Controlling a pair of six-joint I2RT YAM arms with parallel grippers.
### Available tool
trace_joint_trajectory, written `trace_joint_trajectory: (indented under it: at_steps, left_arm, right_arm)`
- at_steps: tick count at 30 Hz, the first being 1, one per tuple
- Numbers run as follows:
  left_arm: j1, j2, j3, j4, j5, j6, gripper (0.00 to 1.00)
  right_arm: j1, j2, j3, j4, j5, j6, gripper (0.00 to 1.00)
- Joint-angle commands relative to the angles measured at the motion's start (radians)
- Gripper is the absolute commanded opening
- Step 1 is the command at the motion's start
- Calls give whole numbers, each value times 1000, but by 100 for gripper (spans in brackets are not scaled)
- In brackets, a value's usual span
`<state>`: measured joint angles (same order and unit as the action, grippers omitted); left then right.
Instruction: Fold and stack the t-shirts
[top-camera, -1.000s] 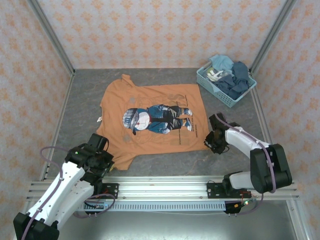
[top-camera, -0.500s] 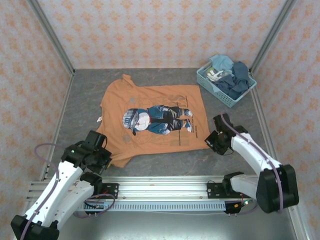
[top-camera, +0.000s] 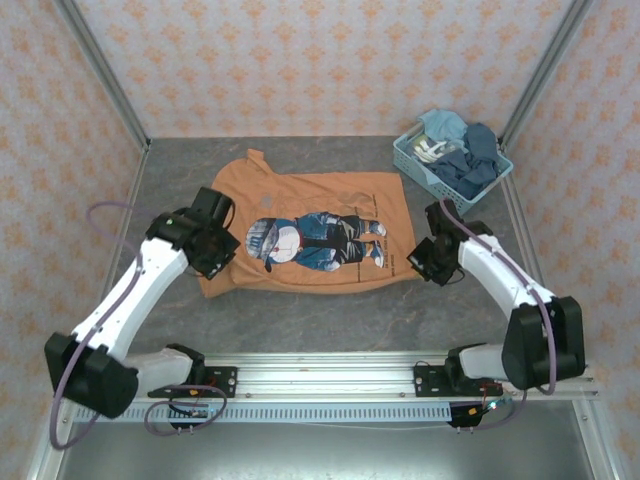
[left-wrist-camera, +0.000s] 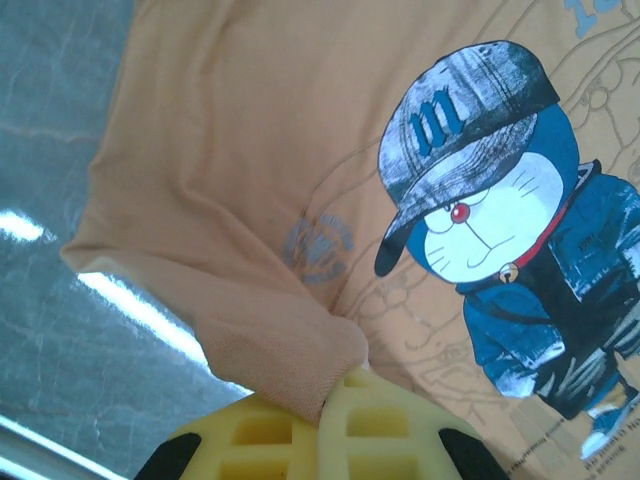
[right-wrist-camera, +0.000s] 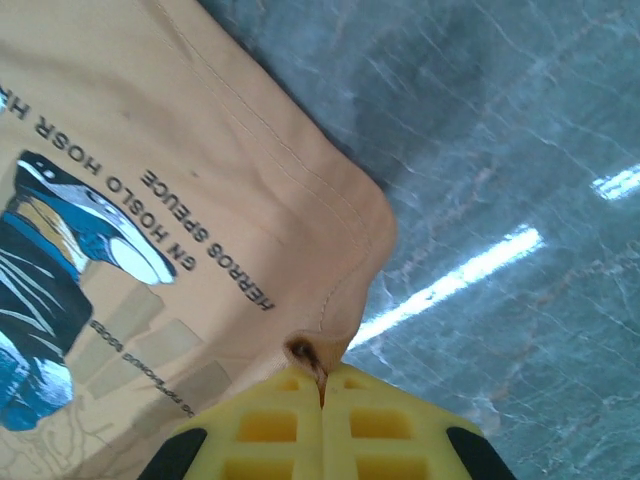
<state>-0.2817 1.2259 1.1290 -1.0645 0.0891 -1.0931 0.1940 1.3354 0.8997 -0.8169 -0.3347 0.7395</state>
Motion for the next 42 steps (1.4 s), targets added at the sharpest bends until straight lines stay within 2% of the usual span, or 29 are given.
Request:
trace_joint_trajectory:
  at_steps: [1,13,21,35,36,39,41,42]
  left_arm:
    - [-8,84,87,1,-102,111,0]
    - [45,328,303,28,-273,299,0]
    - [94,403,347,101,-289,380,0]
    - [119,664,531,117,-329,528,0]
    - [121,672,537,118,-330,538,4]
    - [125,657,540,114,-343,576,51]
    - [131,608,510,88,-356,575,66]
    - [139,574,481,80,-350,565,67]
  right_arm:
    - [-17,64,63,-5,-2,-22,0]
    - [-44,240,196,41,30,-22,0]
    - [-44,352,300,56,49,-34,0]
    - [-45,522,425,97,55,-40,0]
    - [-45,527,434,92,58,-46,2]
    - [-45,514,446,77,68,-68,29]
    - [-45,476,435,60,81,-85,43]
    - [-44,455,422,54,86,-92,47]
